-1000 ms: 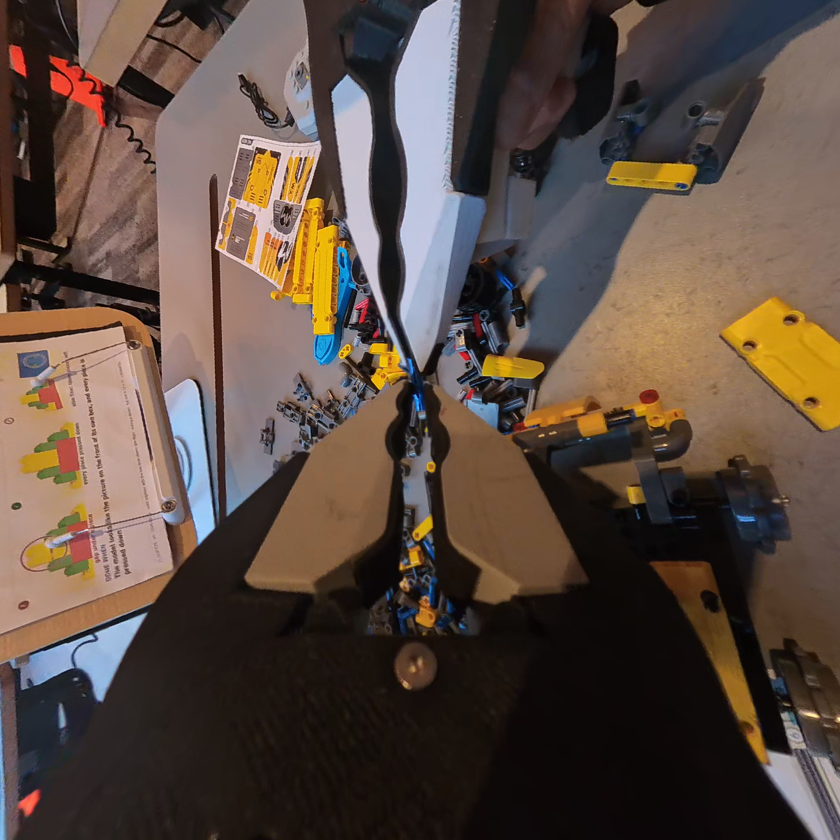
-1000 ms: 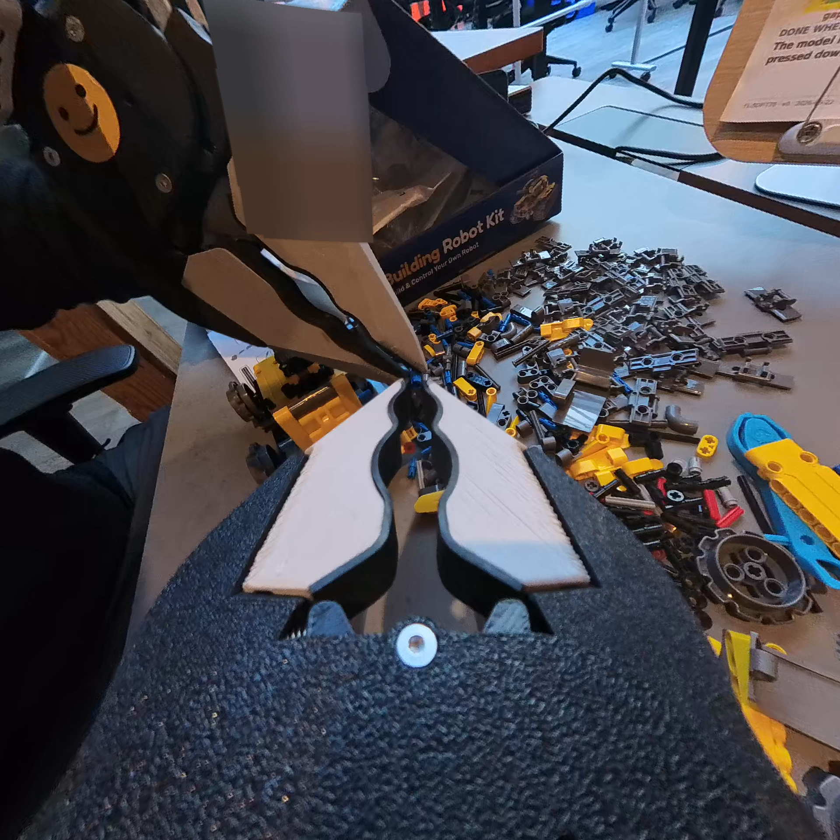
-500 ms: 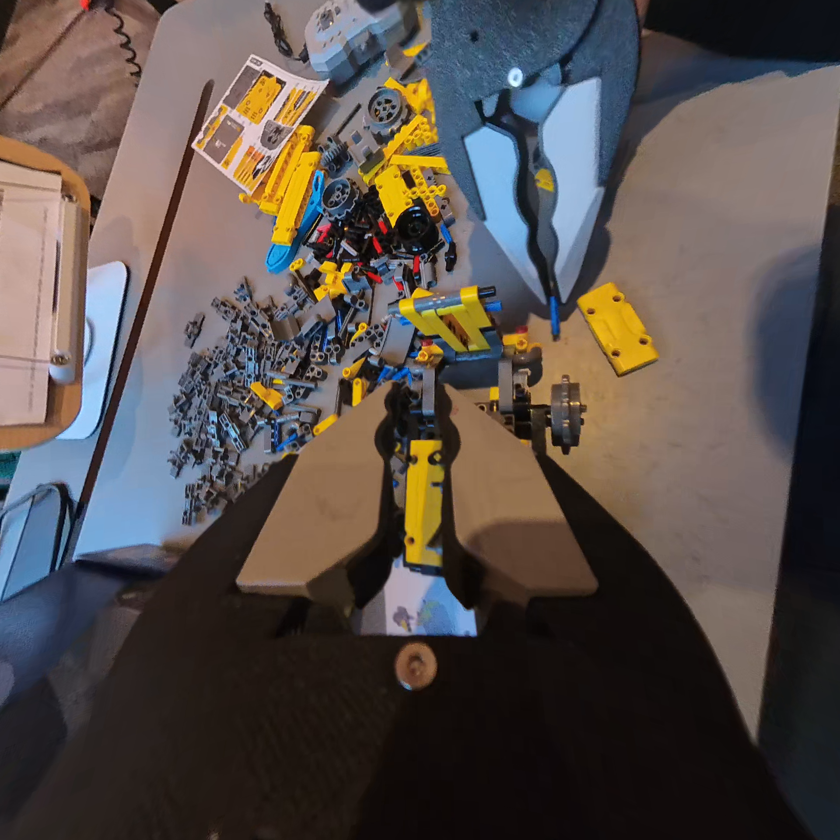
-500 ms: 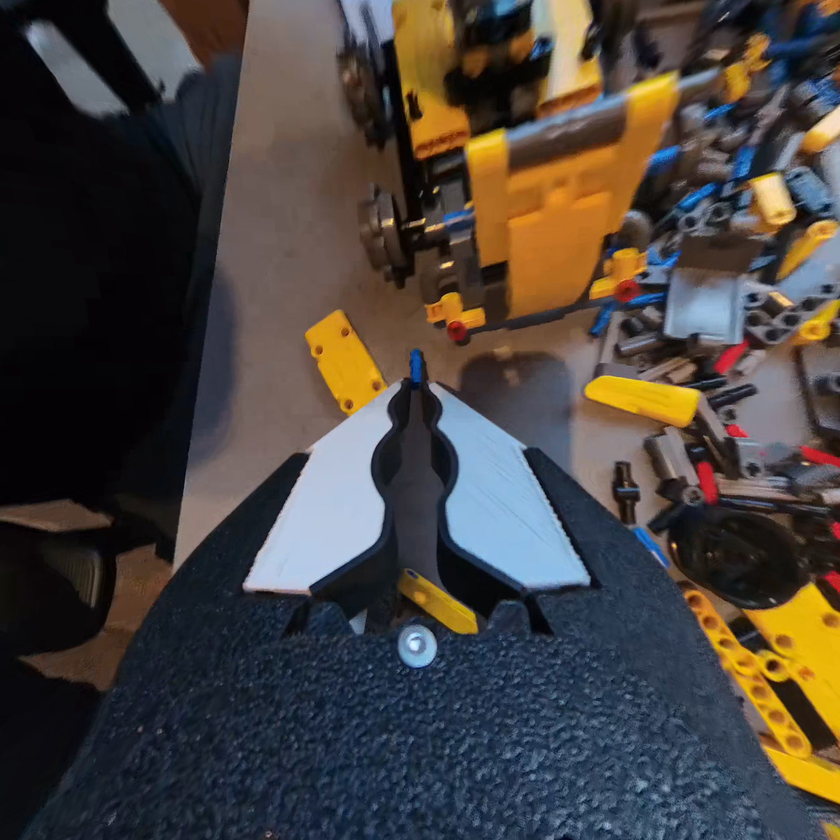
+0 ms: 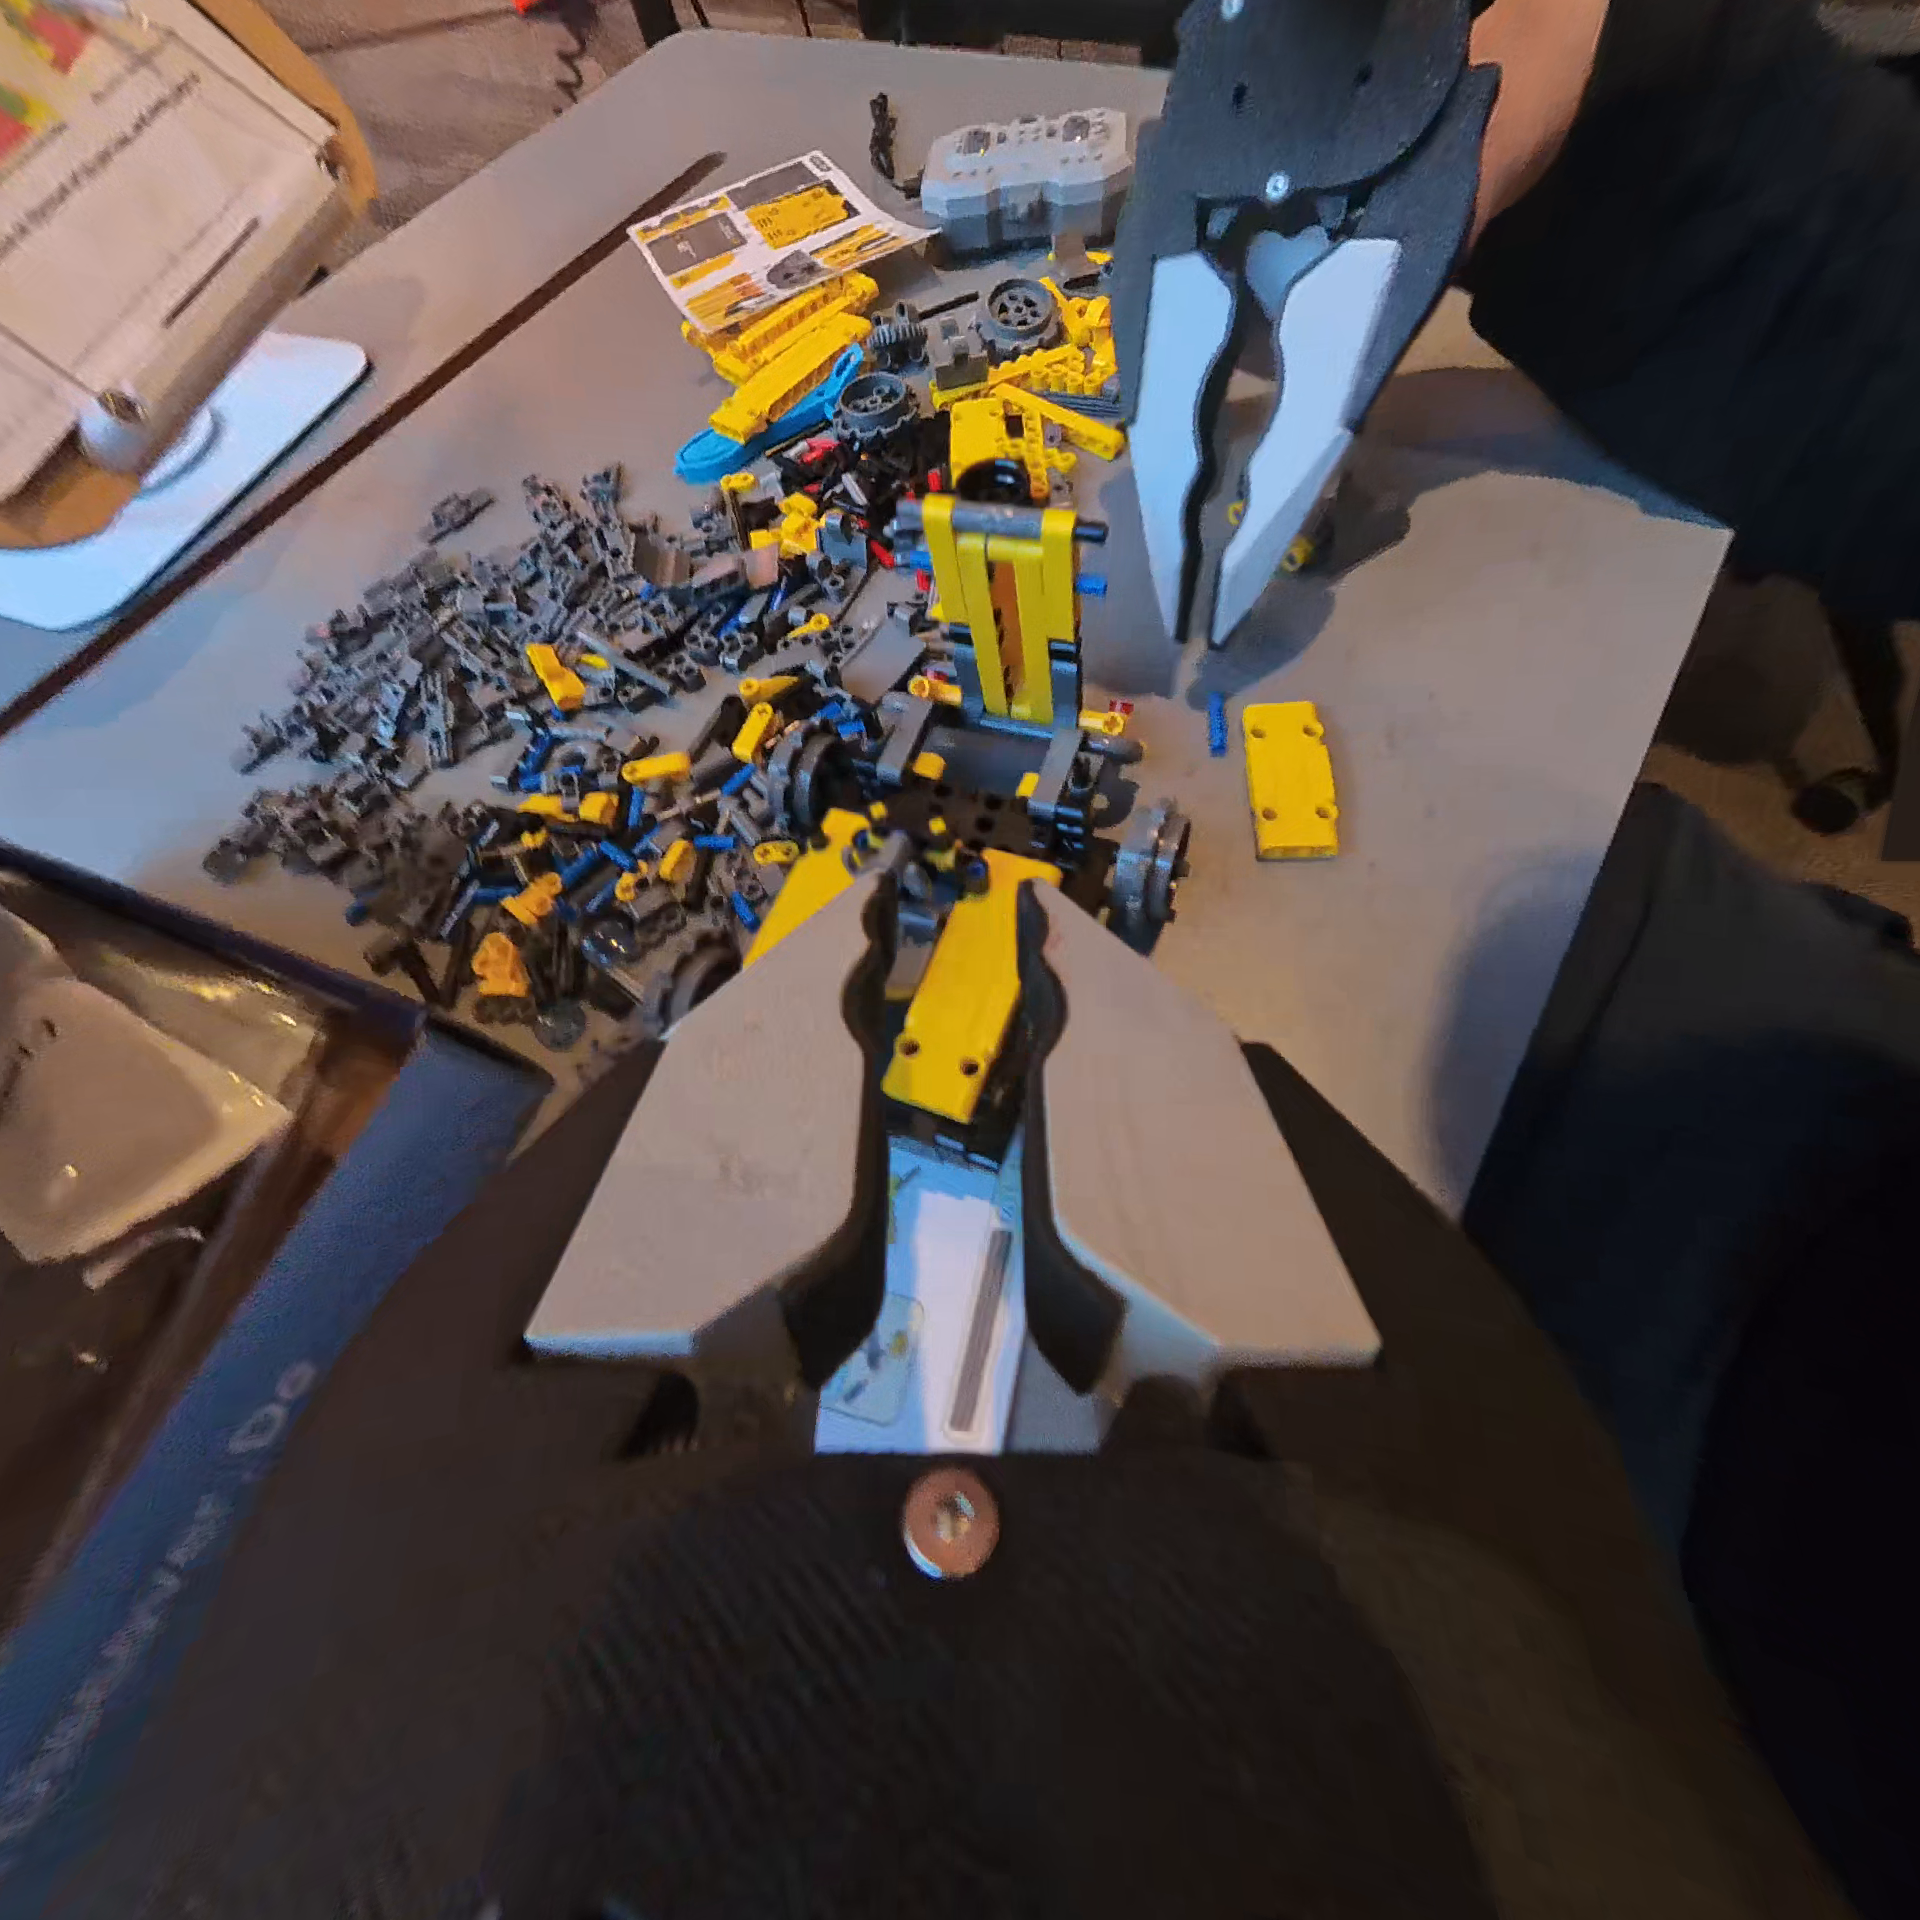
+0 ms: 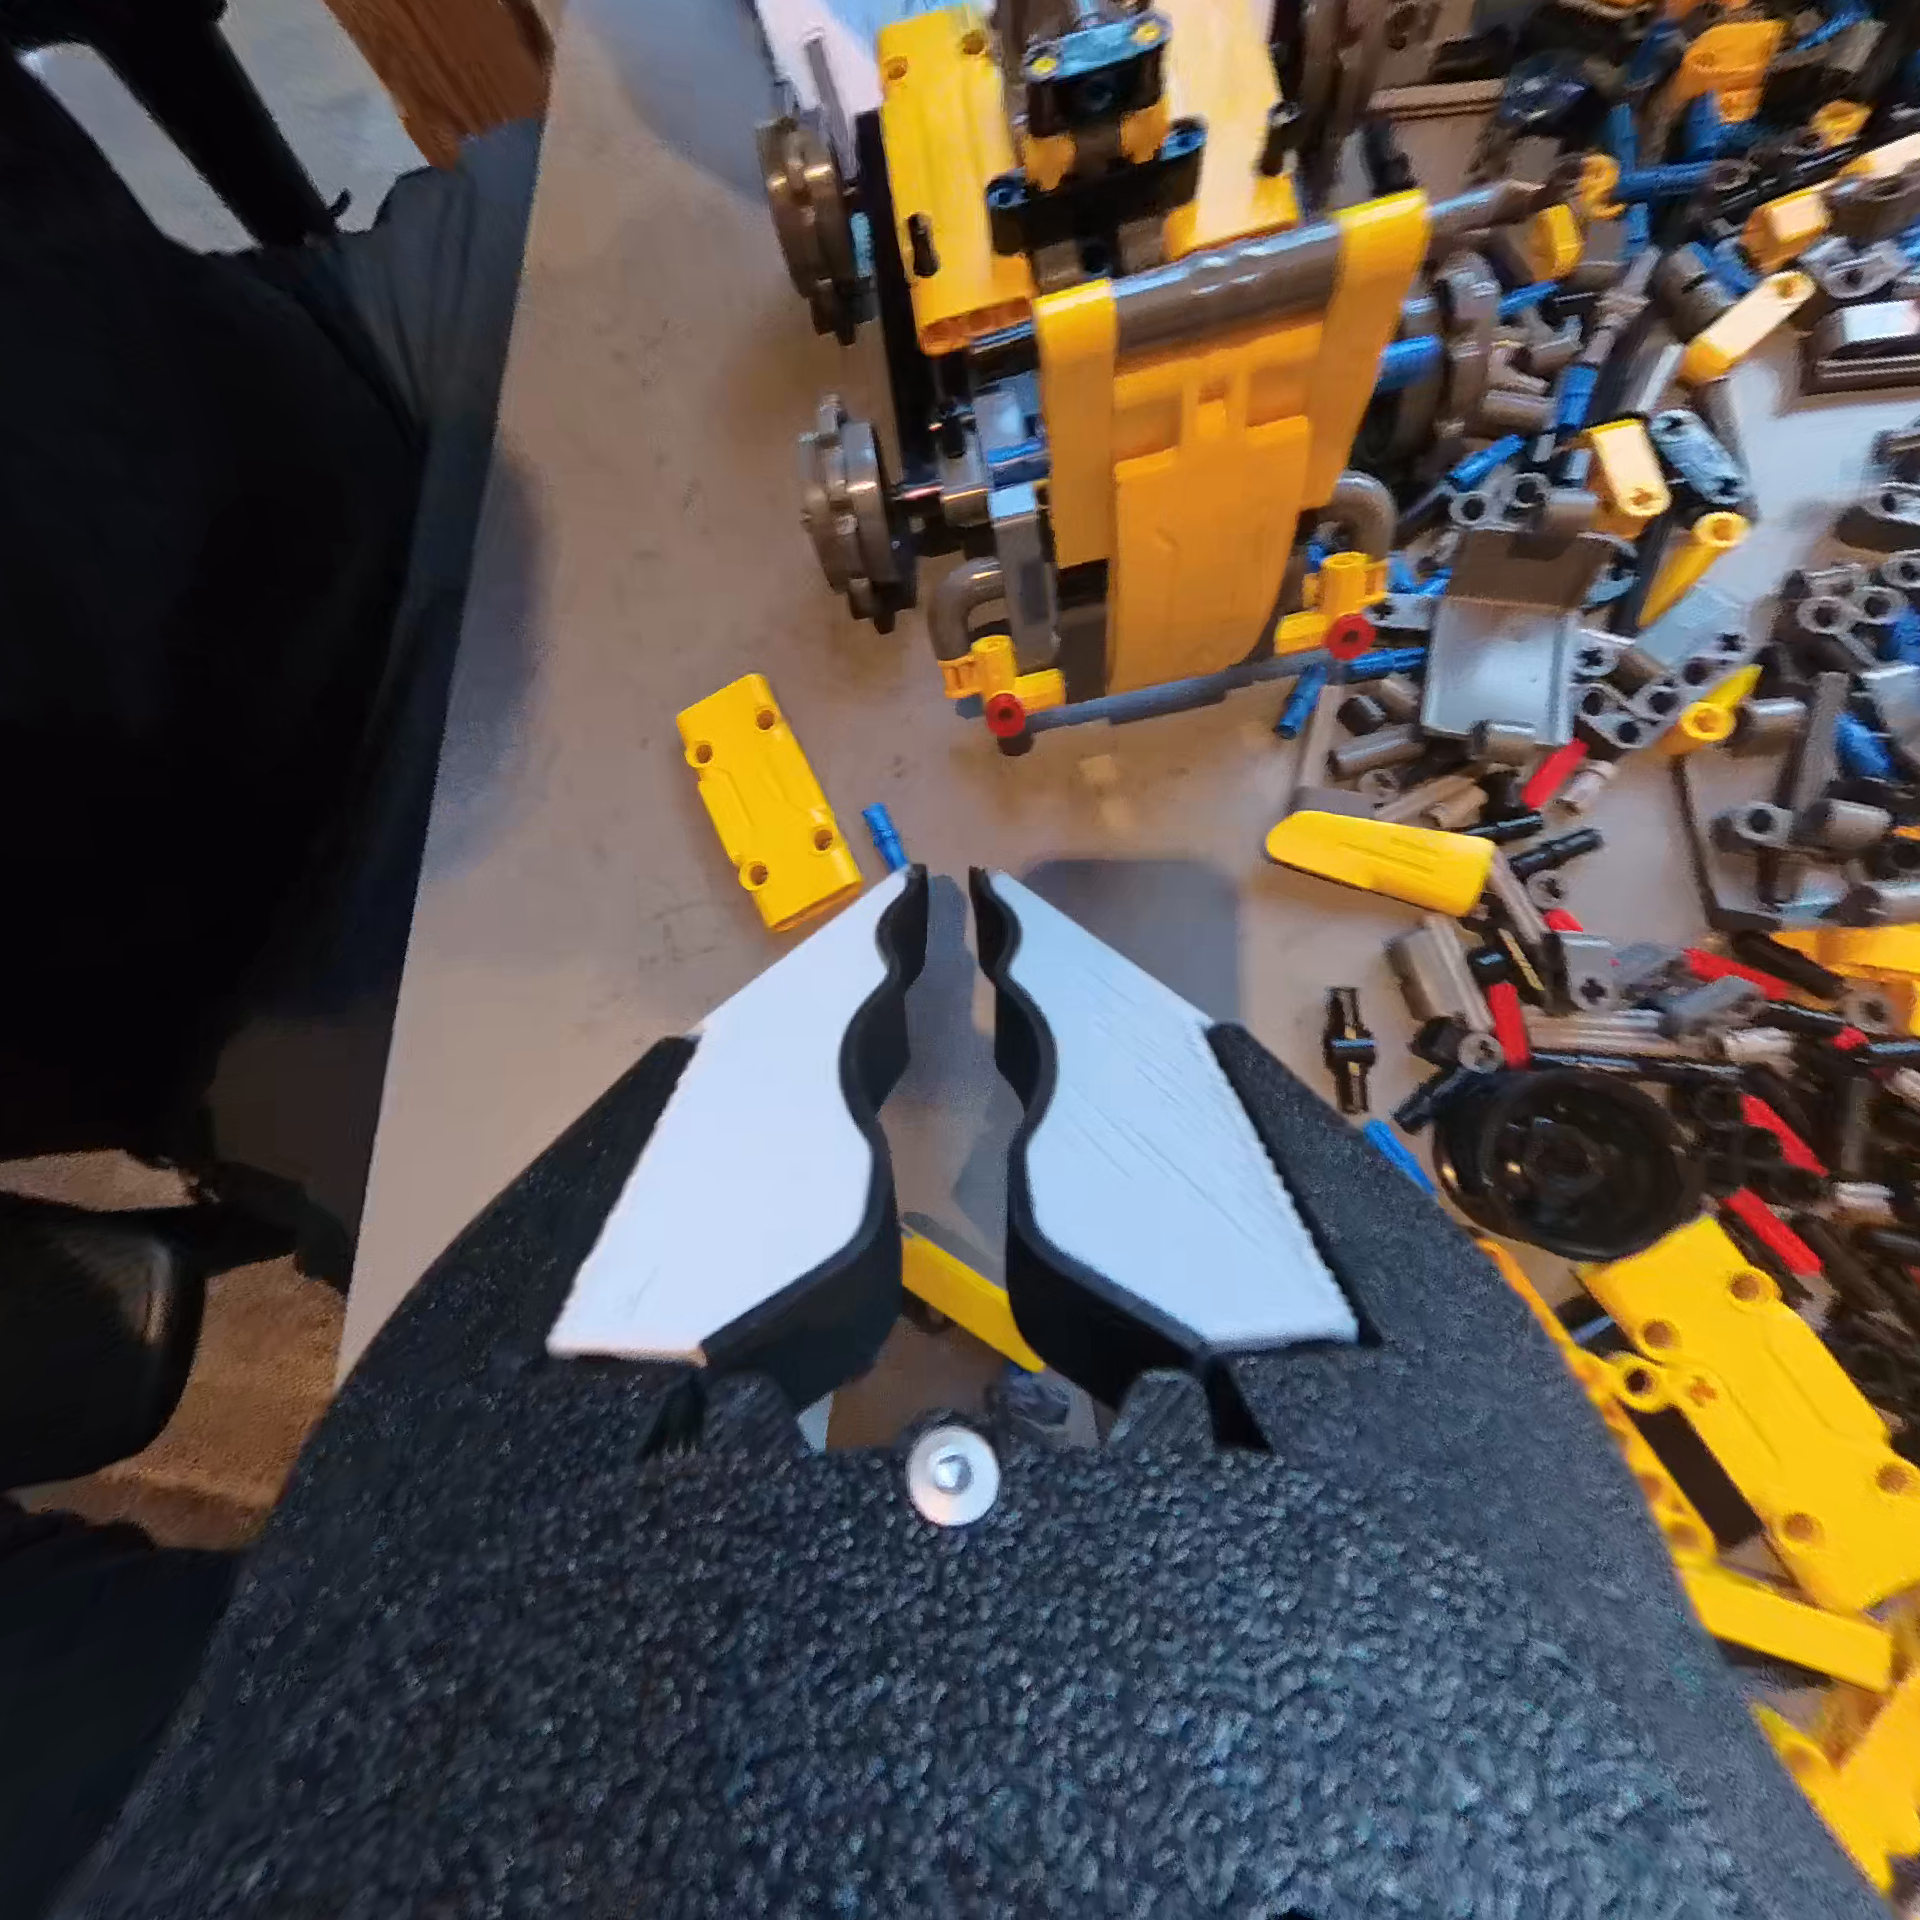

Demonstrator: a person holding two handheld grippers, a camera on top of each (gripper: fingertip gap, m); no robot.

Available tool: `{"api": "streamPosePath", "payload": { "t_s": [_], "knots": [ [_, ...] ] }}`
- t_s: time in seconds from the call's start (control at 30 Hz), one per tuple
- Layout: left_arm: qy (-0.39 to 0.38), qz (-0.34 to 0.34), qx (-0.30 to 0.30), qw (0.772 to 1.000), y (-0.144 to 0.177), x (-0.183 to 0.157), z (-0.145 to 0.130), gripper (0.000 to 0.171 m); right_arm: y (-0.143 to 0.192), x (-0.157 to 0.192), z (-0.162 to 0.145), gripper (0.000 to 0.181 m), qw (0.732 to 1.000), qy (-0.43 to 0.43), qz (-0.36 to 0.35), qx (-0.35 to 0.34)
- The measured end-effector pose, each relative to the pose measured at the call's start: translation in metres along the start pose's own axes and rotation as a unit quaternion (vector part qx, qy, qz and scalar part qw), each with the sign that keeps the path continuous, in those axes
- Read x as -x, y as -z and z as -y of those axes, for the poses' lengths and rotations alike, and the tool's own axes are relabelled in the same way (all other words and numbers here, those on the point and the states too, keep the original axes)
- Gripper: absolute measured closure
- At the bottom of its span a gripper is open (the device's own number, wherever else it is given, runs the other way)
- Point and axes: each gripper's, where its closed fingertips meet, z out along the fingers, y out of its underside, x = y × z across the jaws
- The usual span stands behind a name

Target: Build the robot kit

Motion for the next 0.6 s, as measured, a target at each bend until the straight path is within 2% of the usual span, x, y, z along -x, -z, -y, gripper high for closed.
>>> {"api": "streamPosePath", "payload": {
  "t_s": [0.1, 0.2, 0.33, 0.4, 0.5, 0.6],
  "knots": [
    [0.026, 0.005, -0.013, 1.0, 0.007, 0.001, -0.011, 0.148, 0.008, -0.016, 0.01, 0.172, 0.999, -0.016, -0.032, -0.038],
    [0.048, 0.016, -0.008, 0.999, 0.008, 0.009, -0.022, 0.136, 0.012, -0.033, 0.023, 0.171, 0.995, -0.02, -0.072, -0.073],
    [0.086, -0.015, 0.012, 0.996, -0.006, 0.011, -0.031, 0.115, 0.002, -0.04, 0.028, 0.168, 0.994, -0.012, -0.091, -0.067],
    [0.093, -0.025, 0.048, 0.994, -0.017, 0.014, -0.042, 0.105, -0.005, -0.043, 0.028, 0.169, 0.994, -0.013, -0.099, -0.054],
    [0.077, -0.008, 0.079, 0.994, -0.029, 0.023, -0.054, 0.103, -0.012, -0.046, 0.028, 0.17, 0.993, 0.001, -0.113, -0.036],
    [0.076, -0.014, 0.084, 0.994, -0.032, 0.024, -0.059, 0.101, -0.015, -0.043, 0.044, 0.176, 0.992, 0.014, -0.111, -0.063]
  ]
}}
